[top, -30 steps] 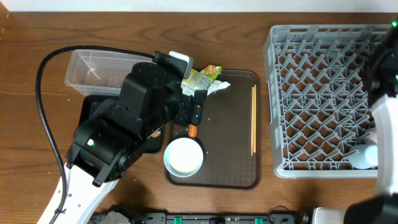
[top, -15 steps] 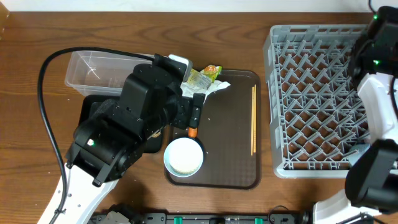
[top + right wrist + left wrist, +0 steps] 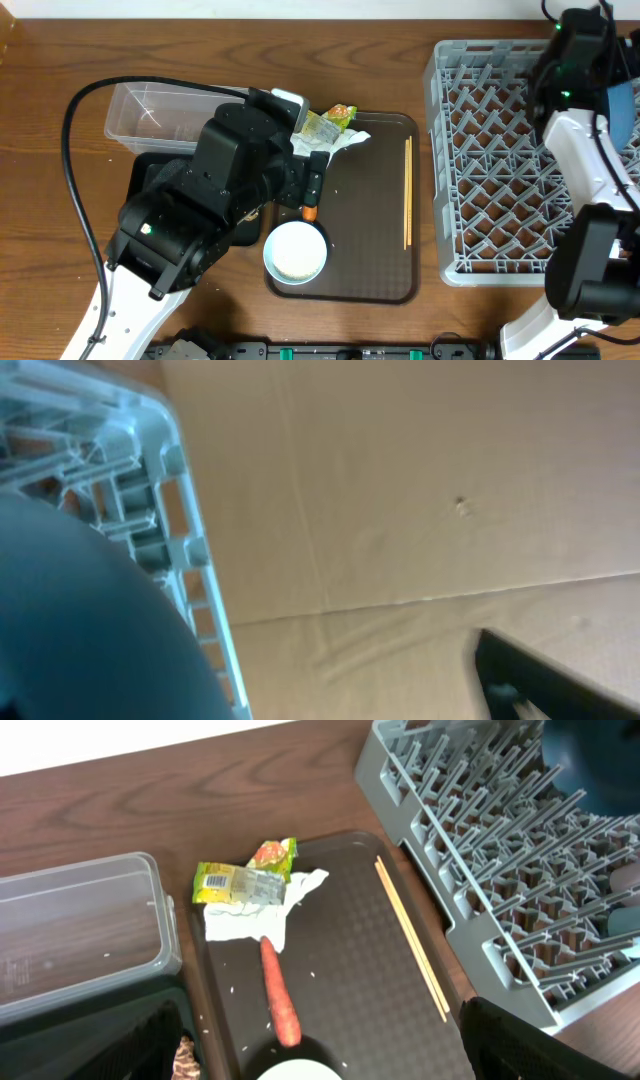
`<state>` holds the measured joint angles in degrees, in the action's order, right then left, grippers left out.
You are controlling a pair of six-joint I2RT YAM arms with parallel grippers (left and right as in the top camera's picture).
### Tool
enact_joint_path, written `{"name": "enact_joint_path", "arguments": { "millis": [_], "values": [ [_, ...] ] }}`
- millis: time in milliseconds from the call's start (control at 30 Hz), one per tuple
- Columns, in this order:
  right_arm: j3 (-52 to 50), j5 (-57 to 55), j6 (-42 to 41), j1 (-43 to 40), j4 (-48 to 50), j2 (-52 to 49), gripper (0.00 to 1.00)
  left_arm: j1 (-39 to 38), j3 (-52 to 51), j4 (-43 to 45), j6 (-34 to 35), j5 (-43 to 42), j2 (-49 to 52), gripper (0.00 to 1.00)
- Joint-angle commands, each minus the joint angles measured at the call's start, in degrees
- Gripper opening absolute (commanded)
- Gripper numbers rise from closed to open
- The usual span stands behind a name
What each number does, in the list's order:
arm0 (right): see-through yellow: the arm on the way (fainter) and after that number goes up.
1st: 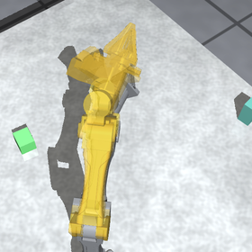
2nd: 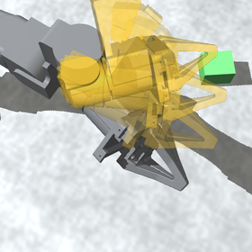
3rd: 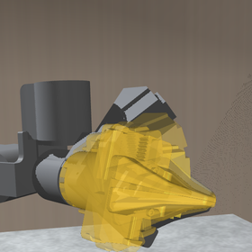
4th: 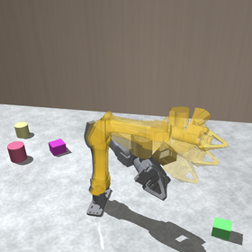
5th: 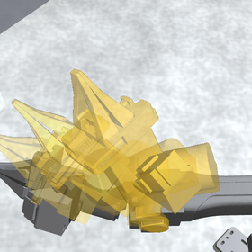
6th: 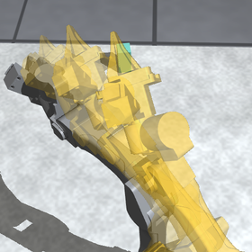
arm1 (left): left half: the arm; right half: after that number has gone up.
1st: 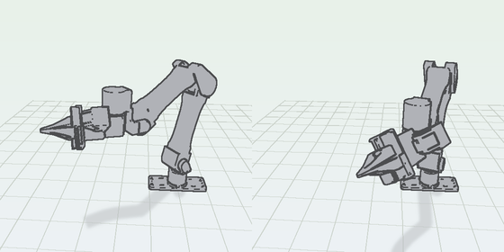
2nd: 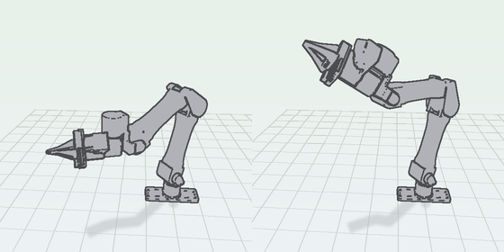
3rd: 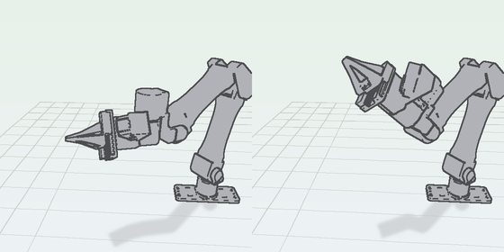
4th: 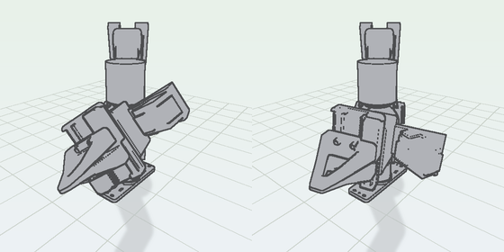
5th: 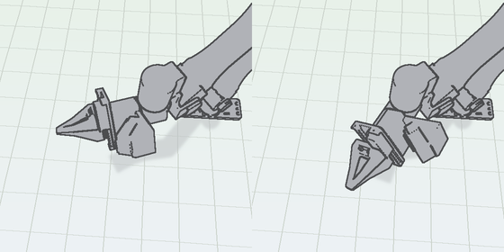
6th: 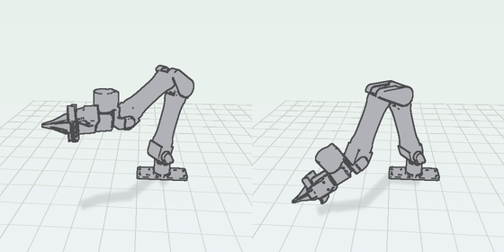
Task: Sort waste into correct bins and load items into the dishwasher rack
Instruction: 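Carry blue plate with right gripper into the dish rack's right side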
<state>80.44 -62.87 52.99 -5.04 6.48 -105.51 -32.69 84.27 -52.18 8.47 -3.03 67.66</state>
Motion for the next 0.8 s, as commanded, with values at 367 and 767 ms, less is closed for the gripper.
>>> {"name": "enact_joint_path", "arguments": {
  "millis": [367,767],
  "values": [
    [0.42,-15.89,0.81,9.14,17.97,1.22,0.99,0.2,0.72,-5.11,-1.18,3.48,-0.39,0.89],
    [0.42,-13.2,4.26,12.02,17.51,1.27,0.99,0.2,0.72,-6.4,-1.18,3.91,-0.76,0.89]
  ]
}}
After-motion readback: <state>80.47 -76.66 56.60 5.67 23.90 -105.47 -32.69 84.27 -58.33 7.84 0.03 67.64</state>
